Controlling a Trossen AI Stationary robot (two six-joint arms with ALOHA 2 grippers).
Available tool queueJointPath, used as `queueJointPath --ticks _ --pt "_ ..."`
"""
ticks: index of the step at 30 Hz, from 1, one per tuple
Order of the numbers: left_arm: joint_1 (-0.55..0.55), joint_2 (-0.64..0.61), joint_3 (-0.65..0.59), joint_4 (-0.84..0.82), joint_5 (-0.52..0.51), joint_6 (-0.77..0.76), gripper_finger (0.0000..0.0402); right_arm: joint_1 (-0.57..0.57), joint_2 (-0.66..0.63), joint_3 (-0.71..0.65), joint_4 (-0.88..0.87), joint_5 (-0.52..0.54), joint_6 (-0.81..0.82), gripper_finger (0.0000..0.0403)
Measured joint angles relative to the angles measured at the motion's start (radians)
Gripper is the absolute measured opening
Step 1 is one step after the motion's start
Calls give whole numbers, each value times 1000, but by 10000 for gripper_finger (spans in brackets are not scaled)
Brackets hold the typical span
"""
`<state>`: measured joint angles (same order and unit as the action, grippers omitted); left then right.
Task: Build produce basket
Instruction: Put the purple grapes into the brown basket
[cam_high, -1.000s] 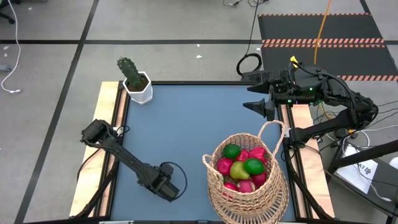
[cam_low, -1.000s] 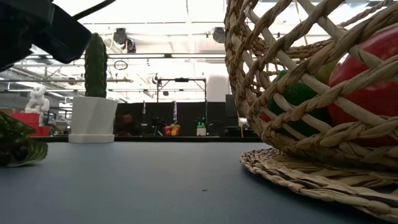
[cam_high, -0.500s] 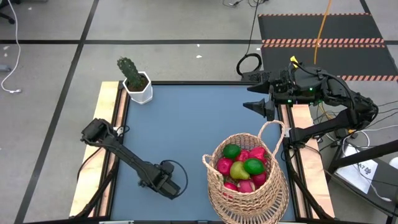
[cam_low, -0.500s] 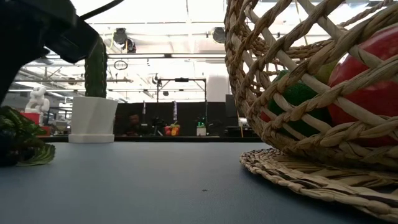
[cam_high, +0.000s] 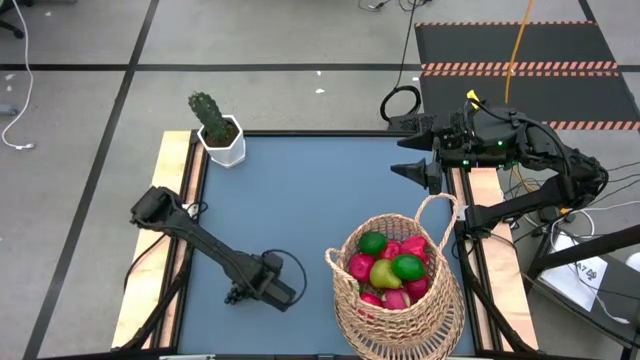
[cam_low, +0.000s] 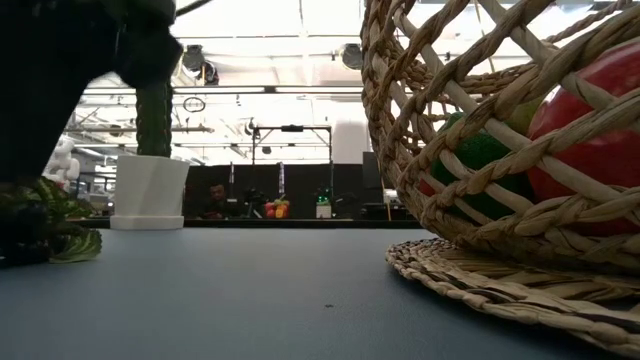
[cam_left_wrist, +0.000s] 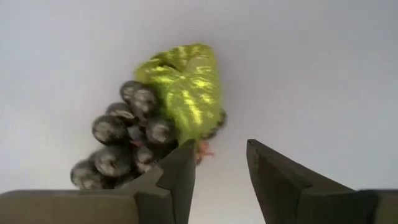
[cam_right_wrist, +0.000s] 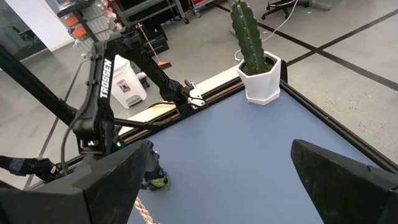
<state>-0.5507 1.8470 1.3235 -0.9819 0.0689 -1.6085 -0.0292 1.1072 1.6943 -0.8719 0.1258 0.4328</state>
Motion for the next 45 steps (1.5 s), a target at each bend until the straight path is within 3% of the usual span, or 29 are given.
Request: queueJointPath --ticks 9,45 --pt "0 -42 11 -42 -42 -45 123 0 0 0 0 -4 -9 389" --pt "0 -14 -21 -11 -21 -50 122 0 0 0 0 -26 -8 389"
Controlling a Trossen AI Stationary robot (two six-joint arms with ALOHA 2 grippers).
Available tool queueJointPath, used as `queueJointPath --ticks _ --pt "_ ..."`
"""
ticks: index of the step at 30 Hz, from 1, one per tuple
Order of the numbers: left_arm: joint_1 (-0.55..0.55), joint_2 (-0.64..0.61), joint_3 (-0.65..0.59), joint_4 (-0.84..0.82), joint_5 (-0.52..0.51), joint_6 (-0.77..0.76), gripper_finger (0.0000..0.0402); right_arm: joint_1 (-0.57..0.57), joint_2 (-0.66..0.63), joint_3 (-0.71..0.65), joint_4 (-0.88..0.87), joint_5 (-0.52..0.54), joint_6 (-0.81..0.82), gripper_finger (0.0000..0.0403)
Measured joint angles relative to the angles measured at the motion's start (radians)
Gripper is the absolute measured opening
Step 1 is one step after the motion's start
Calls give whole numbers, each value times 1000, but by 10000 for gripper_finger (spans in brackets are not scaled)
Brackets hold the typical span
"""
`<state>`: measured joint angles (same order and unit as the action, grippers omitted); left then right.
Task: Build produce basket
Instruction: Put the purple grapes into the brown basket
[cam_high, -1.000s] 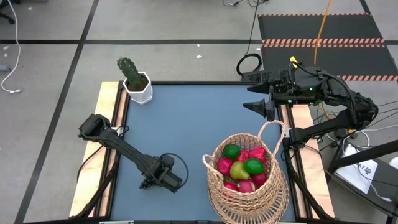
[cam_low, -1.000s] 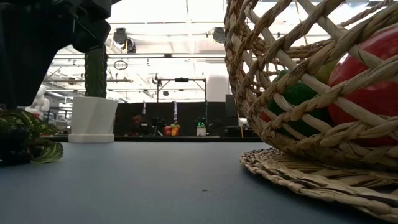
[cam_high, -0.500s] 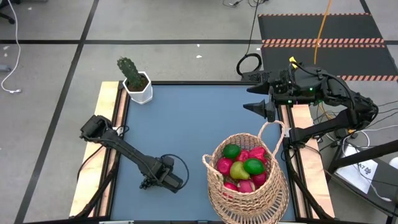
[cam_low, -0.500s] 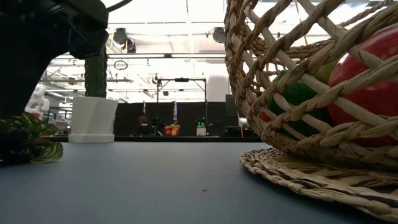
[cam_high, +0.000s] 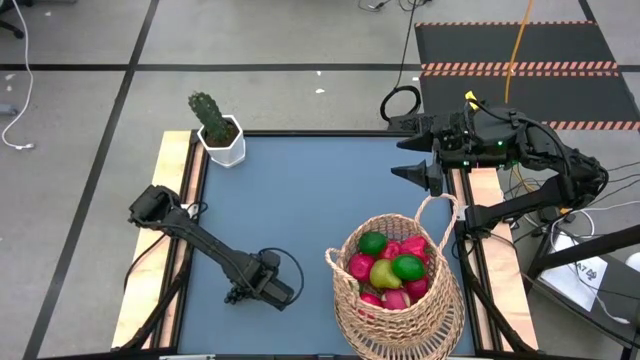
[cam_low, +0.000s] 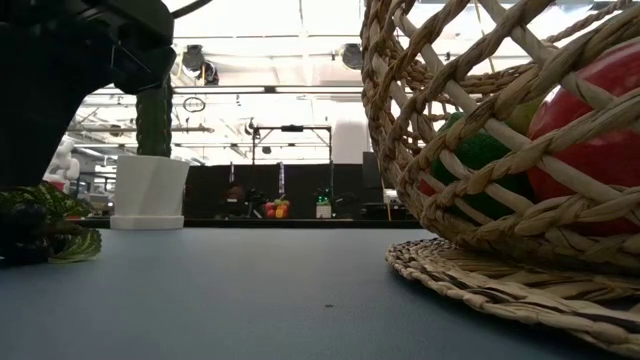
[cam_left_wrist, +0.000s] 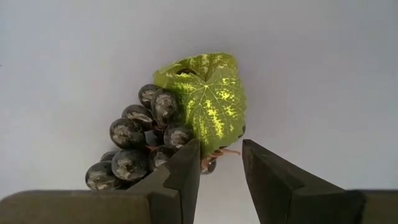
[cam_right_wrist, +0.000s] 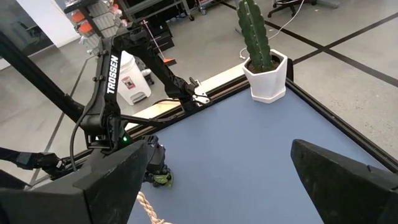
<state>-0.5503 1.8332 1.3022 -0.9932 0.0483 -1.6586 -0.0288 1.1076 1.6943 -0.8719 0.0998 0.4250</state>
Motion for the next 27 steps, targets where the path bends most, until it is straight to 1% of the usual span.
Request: queueJointPath --ticks 2,8,10,13,20,24,27 --pt "0 0 0 0 0 0 116 0 0 0 0 0 1 389" --pt "0 0 0 0 11 4 75 7 0 0 0 0 1 389" --pt "0 0 0 0 11 7 69 12 0 0 0 0 1 389" --pt "0 0 0 0 11 15 74 14 0 0 0 0 1 389" --pt "0 0 0 0 12 15 110 14 0 0 0 0 1 389" --pt "0 -1 -37 36 35 10 110 14 0 0 0 -1 1 389" --pt "-2 -1 -55 56 54 8 97 14 0 0 0 -1 1 389"
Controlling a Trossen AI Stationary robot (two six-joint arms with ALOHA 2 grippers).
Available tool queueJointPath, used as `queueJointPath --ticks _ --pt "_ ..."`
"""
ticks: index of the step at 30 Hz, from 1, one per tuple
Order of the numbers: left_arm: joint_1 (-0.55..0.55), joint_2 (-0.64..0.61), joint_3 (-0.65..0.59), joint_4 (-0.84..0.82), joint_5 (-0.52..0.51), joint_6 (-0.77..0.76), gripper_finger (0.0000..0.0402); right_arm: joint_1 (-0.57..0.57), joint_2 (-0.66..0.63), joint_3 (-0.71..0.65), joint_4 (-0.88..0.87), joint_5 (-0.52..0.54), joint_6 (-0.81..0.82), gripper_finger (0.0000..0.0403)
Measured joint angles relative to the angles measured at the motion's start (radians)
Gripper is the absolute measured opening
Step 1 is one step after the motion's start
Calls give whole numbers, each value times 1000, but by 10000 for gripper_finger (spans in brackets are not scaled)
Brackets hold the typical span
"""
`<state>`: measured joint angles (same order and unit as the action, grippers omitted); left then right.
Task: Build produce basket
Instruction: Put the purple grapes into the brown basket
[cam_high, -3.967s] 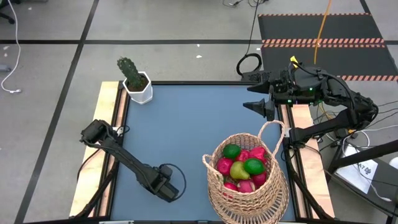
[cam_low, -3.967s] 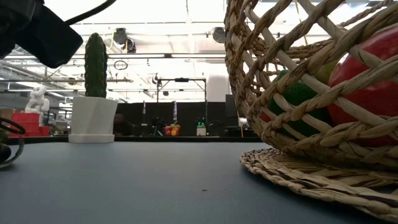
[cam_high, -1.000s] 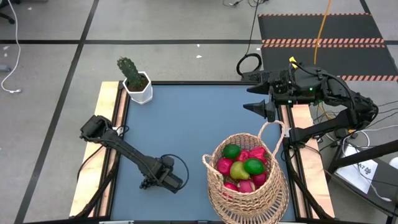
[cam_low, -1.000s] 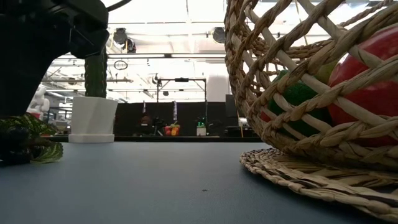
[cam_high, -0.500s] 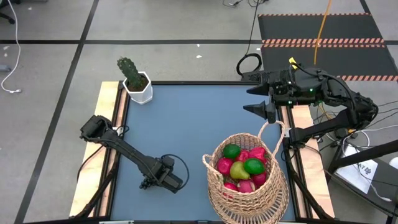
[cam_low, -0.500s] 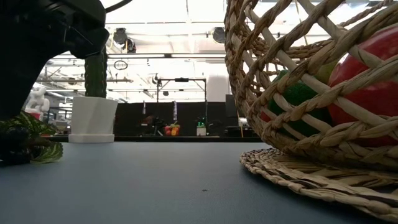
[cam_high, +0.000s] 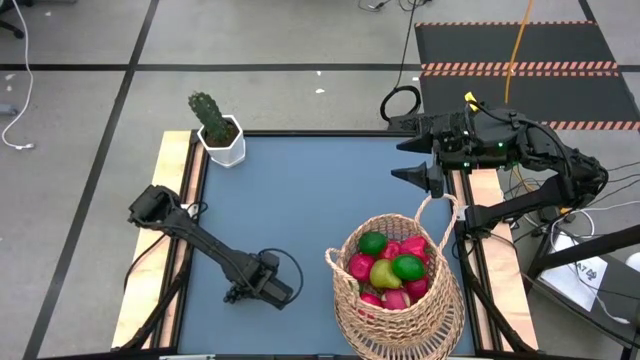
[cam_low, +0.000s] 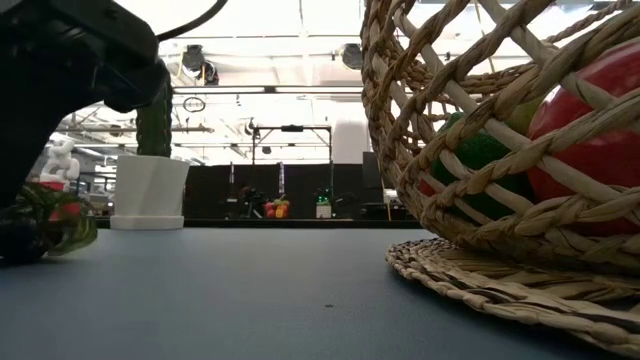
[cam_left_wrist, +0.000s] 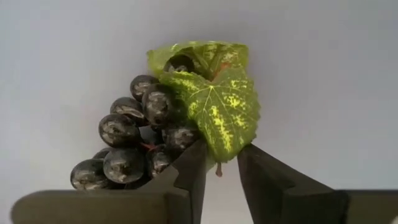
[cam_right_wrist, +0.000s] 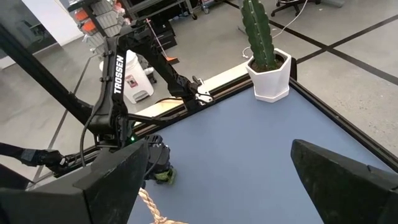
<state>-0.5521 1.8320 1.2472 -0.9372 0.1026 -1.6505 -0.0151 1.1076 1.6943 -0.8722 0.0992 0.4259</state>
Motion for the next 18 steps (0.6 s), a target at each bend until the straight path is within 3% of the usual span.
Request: queueJointPath --ticks 14,18 --pt "-7 0 5 4 -17 16 10 0 0 0 0 0 0 389" --pt "-7 0 31 -6 -23 35 8 0 0 0 0 0 0 389"
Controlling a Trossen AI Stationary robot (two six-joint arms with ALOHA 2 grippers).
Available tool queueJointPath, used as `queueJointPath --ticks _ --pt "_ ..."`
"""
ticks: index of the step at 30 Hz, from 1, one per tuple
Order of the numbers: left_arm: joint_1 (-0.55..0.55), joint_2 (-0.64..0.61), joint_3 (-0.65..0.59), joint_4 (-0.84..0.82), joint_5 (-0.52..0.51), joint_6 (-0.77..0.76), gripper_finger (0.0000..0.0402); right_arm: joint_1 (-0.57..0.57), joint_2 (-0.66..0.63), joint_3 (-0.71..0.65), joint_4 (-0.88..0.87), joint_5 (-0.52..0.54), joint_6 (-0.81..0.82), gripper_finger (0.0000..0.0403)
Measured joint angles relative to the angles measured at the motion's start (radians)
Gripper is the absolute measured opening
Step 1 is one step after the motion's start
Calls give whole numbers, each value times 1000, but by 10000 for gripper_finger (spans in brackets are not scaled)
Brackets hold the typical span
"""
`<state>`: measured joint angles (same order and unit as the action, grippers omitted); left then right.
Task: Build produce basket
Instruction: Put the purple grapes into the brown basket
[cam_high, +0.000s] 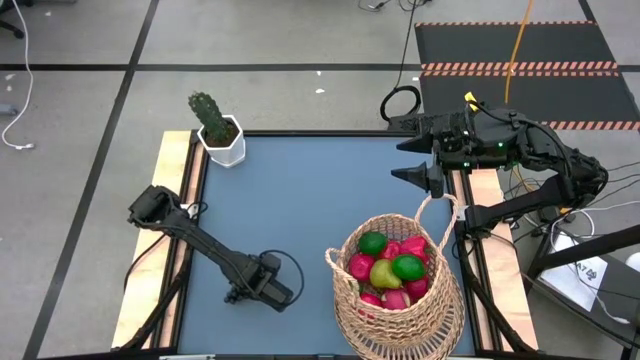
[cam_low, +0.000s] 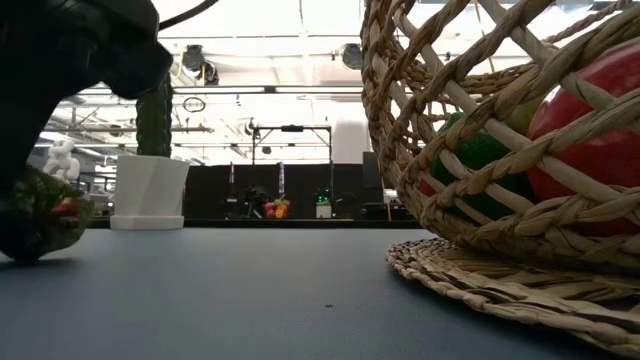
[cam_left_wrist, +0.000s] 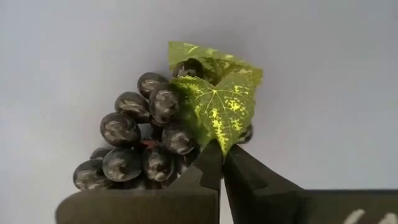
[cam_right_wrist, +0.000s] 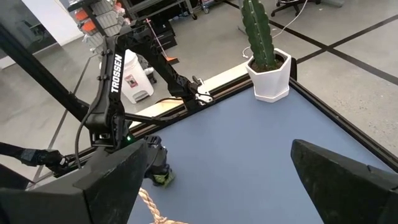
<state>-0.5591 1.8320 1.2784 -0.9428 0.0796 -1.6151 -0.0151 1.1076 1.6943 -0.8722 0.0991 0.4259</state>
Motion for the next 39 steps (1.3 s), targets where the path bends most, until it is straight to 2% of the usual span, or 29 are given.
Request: queueJointPath --ticks 4,8,17,22,30,39 --pt "0 -1 54 -43 -6 20 4 0 0 0 0 0 0 389" --pt "0 -30 129 -134 -67 33 3 0 0 0 0 0 0 389" --pt "0 -141 309 -429 -237 70 2 0 0 0 0 2 0 389" --pt "10 -186 418 -622 -264 131 1 0 0 0 0 3 0 389" --pt "62 -252 559 -628 -318 334 1 0 0 0 0 4 0 389" --pt "154 -258 747 -627 -402 530 0 0 0 0 0 4 0 389"
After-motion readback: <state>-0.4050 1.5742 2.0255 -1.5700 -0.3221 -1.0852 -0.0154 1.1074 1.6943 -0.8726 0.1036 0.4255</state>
